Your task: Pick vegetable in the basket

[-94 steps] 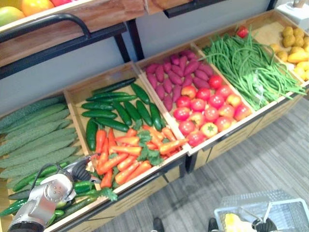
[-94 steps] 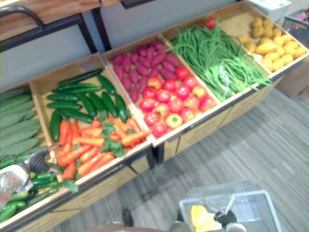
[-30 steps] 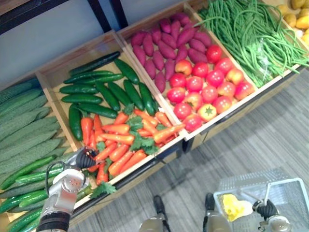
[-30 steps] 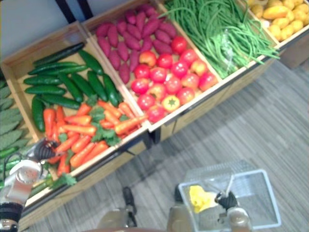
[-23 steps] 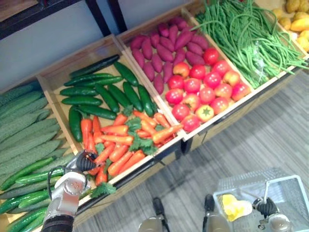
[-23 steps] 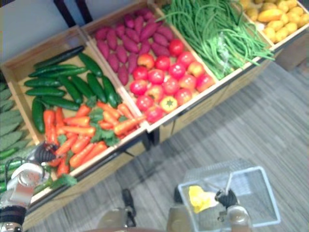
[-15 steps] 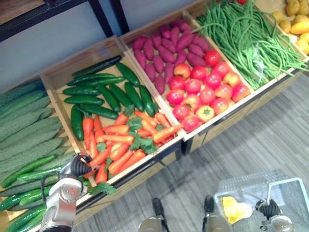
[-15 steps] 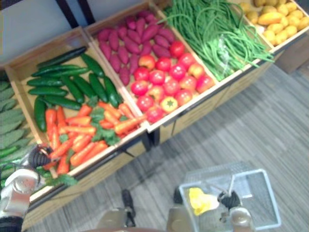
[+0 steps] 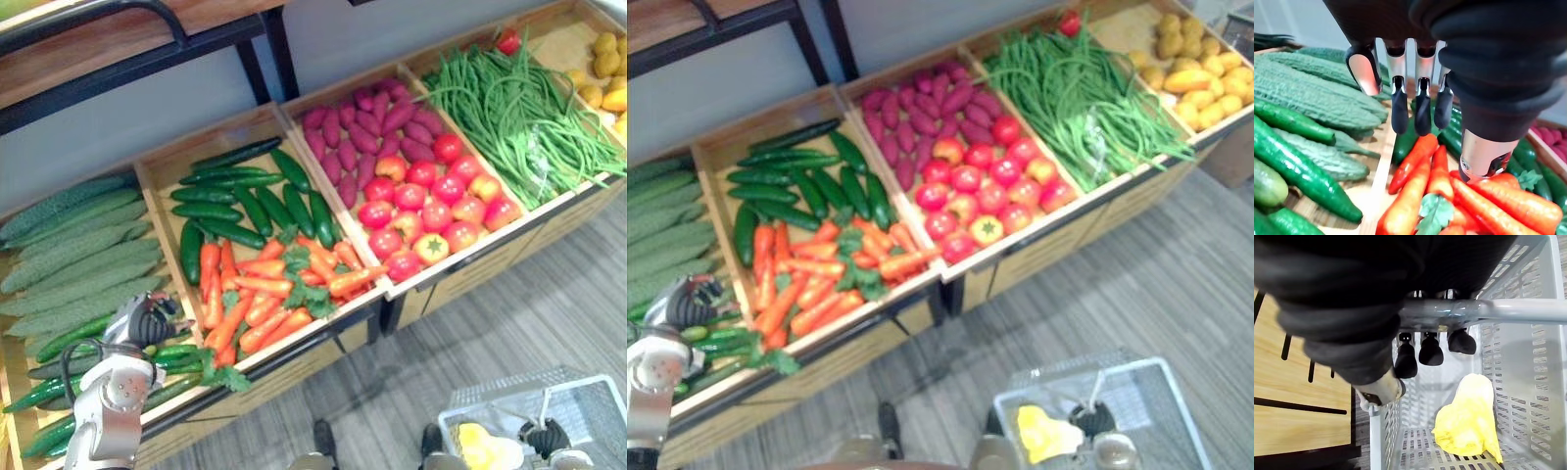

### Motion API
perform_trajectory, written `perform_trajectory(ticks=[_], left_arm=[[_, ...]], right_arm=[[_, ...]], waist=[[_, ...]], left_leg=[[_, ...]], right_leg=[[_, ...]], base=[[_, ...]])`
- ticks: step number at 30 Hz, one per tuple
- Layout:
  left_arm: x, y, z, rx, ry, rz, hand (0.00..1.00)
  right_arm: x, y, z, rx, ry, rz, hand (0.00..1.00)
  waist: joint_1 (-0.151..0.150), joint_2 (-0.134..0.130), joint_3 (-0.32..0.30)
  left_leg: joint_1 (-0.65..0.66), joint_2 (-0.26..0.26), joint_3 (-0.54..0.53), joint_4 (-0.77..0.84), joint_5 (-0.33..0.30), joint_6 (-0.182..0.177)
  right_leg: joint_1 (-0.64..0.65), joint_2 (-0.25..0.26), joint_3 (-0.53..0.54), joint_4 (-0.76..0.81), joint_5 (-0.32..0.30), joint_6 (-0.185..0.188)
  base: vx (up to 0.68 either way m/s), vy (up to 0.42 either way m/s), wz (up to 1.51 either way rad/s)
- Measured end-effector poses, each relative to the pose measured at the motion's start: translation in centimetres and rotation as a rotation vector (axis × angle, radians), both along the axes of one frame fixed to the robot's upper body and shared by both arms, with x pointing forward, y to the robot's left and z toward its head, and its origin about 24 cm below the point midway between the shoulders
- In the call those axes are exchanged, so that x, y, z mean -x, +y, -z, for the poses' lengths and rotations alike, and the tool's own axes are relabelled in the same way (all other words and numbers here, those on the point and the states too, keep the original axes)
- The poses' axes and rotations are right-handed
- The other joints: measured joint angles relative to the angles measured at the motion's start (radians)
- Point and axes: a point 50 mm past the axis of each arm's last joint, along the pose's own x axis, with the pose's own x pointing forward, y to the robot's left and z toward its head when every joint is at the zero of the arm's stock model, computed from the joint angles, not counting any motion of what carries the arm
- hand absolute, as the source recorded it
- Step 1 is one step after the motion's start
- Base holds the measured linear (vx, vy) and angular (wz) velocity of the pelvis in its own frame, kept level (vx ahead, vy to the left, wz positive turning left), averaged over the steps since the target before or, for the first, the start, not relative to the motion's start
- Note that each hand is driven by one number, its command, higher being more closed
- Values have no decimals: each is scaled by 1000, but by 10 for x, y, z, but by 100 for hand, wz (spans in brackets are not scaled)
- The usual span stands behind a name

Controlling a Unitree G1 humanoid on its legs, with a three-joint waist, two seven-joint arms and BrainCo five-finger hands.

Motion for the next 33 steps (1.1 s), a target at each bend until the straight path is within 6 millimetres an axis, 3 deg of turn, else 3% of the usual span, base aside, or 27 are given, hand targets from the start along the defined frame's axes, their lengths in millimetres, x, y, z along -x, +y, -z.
perform_trajectory(ticks=[3, 4, 13, 15, 20, 23, 28, 33], left_arm=[[0, -1, -3, -5, -10, 5, 100], [0, -1, -3, -5, -9, 5, 0], [5, 1, 1, 0, 8, -5, 0], [7, -2, 8, 25, 17, -12, 0], [18, -20, 61, 215, 133, -90, 0], [23, -27, 79, 272, 184, -123, 0], [25, -30, 89, 296, 213, -155, 0], [17, -34, 87, 298, 203, -131, 0]], right_arm=[[5, 2, 4, -16, 15, 19, 100], [6, 2, 4, -17, 19, 22, 100], [12, 5, 8, -39, 42, 23, 100], [13, 6, 9, -44, 44, 23, 100], [11, 14, 12, -68, 41, 22, 100], [11, 20, 15, -72, 52, 2, 100], [5, 25, 15, -67, 56, -39, 100], [3, 26, 15, -67, 55, -44, 100]], waist=[[1, 0, -17], [2, 0, -19], [0, -4, -38], [0, -7, -41], [0, -19, -47], [-1, -30, -54], [-2, -36, -57], [-4, -36, -57]], left_leg=[[4, -2, -5, 0, 1, 1], [5, -2, -5, 0, 1, 1], [7, -3, -18, -1, 2, 2], [7, -3, -20, -2, 2, 2], [7, -2, -21, -2, 2, 1], [7, -1, -17, -2, 0, -1], [7, -1, 6, -2, -1, -2], [7, 2, 17, -2, -3, -4]], right_leg=[[15, -1, -3, -12, 3, 4], [16, -1, -3, -12, 3, 4], [31, -1, -19, -29, 7, 7], [33, -1, -21, -32, 7, 7], [41, 2, -23, -47, 11, 6], [40, 3, -20, -49, 11, 6], [33, 5, 3, -64, 26, 5], [31, 10, 12, -76, 36, 4]], base=[[1, 2, 6], [0, 0, 0], [5, -4, 4], [6, -3, 2], [0, 0, 0], [3, -3, -1], [-2, -7, -13], [-12, -12, -6]])
